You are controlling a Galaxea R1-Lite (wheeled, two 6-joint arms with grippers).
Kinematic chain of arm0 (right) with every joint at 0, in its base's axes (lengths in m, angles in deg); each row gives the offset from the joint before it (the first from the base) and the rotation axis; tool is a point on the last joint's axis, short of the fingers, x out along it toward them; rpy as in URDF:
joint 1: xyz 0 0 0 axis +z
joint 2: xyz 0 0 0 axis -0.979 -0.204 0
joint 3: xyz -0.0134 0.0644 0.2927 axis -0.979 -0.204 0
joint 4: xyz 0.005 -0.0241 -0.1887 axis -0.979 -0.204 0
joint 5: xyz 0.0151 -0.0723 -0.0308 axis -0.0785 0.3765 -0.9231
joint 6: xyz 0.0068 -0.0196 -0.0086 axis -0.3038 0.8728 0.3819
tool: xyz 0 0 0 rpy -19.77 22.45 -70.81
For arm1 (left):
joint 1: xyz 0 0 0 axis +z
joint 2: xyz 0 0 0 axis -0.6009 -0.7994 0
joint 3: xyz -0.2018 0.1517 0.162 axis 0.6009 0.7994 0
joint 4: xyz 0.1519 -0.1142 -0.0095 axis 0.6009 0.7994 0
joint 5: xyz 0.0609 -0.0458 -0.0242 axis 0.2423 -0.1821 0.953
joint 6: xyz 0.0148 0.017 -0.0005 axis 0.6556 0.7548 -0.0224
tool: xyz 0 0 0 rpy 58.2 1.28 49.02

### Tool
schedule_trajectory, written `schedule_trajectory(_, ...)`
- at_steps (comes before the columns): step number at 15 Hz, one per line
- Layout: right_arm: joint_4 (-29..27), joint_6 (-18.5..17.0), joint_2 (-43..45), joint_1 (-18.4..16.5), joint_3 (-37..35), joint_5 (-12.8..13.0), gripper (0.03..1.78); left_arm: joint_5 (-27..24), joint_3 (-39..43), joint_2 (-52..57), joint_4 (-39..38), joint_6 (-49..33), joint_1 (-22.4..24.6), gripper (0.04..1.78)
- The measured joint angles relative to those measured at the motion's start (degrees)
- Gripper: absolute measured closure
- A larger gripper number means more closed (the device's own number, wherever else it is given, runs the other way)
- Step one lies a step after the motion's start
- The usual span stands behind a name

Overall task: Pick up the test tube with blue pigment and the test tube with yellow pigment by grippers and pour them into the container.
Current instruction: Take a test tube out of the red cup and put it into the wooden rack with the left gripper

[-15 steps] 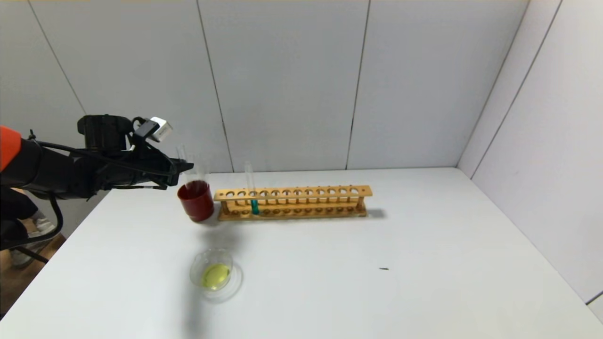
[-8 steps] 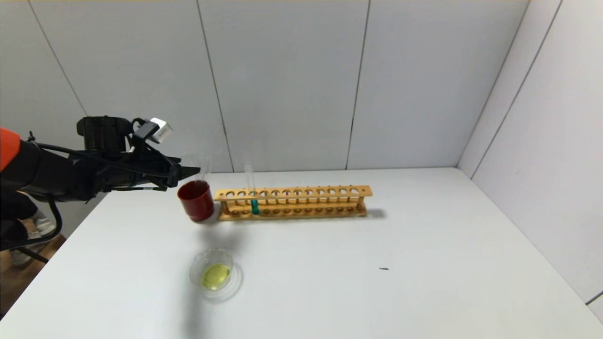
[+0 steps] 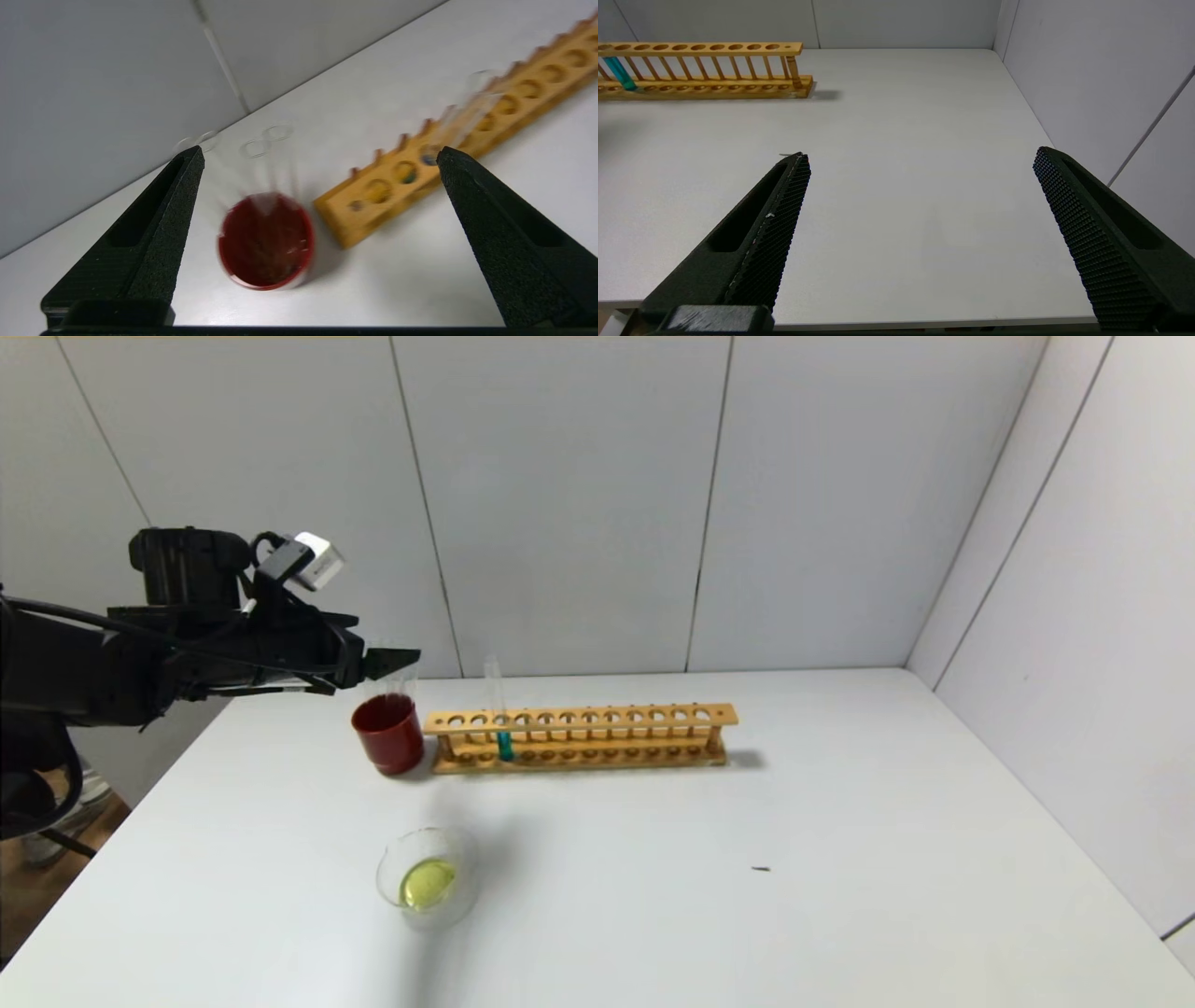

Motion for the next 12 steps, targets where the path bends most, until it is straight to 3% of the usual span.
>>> schedule_trajectory(5, 0.0, 0.0, 0.0, 0.0, 0.0, 0.0, 0.06, 0.2, 2.7, 4.4, 2.4, -2.5, -8.5, 0.07)
schedule_trajectory(12, 0.0, 0.0, 0.0, 0.0, 0.0, 0.0, 0.06, 0.4, 1.1, -0.6, 2.0, -4.8, -11.7, 0.07)
